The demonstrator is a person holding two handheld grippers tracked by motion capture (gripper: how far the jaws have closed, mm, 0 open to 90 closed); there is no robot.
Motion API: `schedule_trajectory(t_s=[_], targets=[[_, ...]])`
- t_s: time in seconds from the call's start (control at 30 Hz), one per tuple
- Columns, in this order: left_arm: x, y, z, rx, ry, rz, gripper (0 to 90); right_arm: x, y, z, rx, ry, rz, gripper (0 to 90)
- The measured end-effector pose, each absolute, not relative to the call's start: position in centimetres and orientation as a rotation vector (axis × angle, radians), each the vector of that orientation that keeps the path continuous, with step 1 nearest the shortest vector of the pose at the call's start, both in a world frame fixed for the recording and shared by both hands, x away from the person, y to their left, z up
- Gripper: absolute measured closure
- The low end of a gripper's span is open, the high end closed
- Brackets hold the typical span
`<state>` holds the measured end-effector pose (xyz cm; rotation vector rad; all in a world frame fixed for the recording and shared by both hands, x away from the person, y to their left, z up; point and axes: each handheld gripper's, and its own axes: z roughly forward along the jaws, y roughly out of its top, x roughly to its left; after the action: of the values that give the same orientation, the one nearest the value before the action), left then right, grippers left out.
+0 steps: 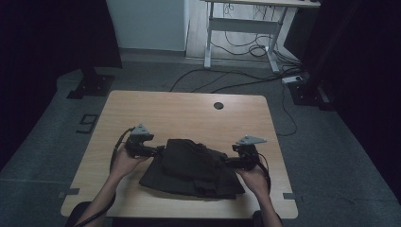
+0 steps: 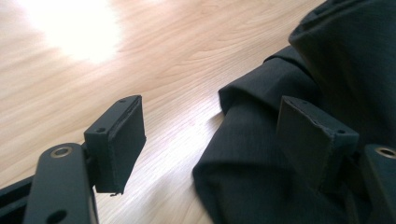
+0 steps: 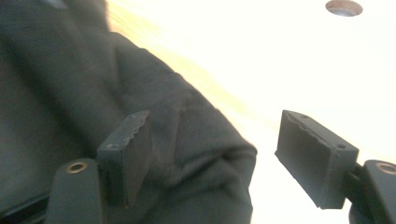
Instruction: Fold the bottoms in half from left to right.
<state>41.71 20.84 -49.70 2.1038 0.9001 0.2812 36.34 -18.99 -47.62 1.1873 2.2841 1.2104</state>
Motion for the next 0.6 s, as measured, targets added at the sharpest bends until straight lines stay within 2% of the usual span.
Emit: schedule_trajectory(t_s=[0.2, 0.5, 0.6], targets=[[40.5, 19.7, -49.0, 2.098, 0.814, 0.253, 22.8, 38.2, -16.4, -48.8, 1.183, 2.344, 1.16, 26.8], [34.3, 20.0, -48.5, 2.178, 0.651, 0.304, 20.8, 34.9, -16.9, -49.5, 1.135, 2.397, 1.166, 26.4], [33.4, 20.6, -48.0, 2.17, 0.654, 0.316, 19.8, 33.8, -17.4, -49.1, 1.127, 2.388, 1.161, 25.9]])
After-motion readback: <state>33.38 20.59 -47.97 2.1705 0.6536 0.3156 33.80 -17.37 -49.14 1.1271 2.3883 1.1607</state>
